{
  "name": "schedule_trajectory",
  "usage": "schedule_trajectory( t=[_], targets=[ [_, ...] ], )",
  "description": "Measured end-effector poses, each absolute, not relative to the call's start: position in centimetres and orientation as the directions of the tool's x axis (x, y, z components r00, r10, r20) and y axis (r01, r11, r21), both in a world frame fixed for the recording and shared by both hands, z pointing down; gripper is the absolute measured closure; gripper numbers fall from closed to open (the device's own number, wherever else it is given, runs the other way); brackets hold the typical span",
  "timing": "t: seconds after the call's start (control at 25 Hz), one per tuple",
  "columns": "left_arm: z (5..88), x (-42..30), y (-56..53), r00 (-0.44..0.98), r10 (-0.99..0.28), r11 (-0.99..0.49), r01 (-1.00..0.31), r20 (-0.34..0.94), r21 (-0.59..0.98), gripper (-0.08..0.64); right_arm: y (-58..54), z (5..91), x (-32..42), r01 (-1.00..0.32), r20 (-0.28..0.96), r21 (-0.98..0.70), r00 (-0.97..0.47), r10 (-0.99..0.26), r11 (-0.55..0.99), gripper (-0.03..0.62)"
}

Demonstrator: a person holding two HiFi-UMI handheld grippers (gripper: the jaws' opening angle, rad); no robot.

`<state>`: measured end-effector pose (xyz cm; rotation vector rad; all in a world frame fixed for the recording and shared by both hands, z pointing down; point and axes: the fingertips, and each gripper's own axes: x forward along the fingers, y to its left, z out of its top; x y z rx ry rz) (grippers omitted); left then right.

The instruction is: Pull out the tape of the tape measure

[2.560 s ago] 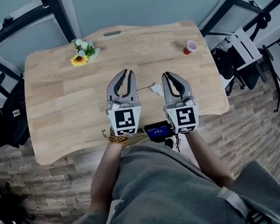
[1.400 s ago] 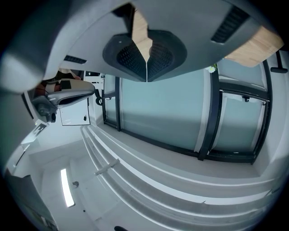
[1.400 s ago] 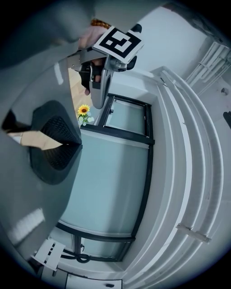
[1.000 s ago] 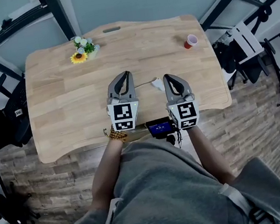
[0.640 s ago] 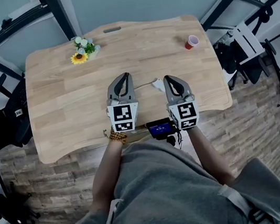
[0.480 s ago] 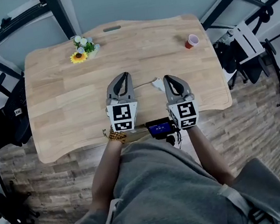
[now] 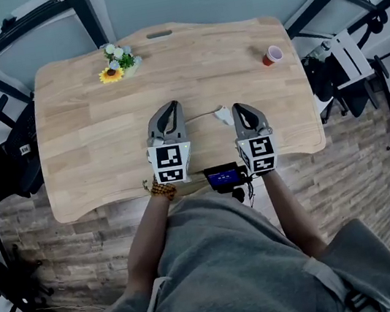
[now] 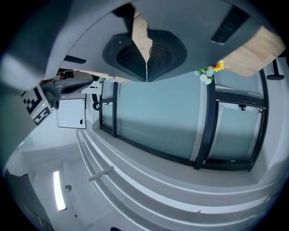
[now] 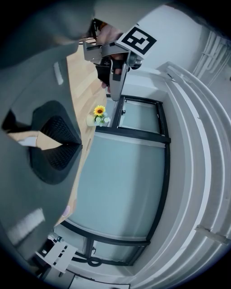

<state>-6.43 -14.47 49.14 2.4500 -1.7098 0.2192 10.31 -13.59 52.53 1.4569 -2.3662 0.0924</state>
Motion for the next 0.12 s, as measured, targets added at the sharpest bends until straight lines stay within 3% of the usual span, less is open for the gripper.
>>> schedule_trajectory(
  t=[0.12],
  targets=[
    [49.58,-6.81,-14.69,0.333,-0.919,-0.333,-0.942,0.212,0.037,0.545,-14.33,53.96,10.70,-0.869,0.372,0.141,-0.397,-0.839,0.474,0.583]
  ],
)
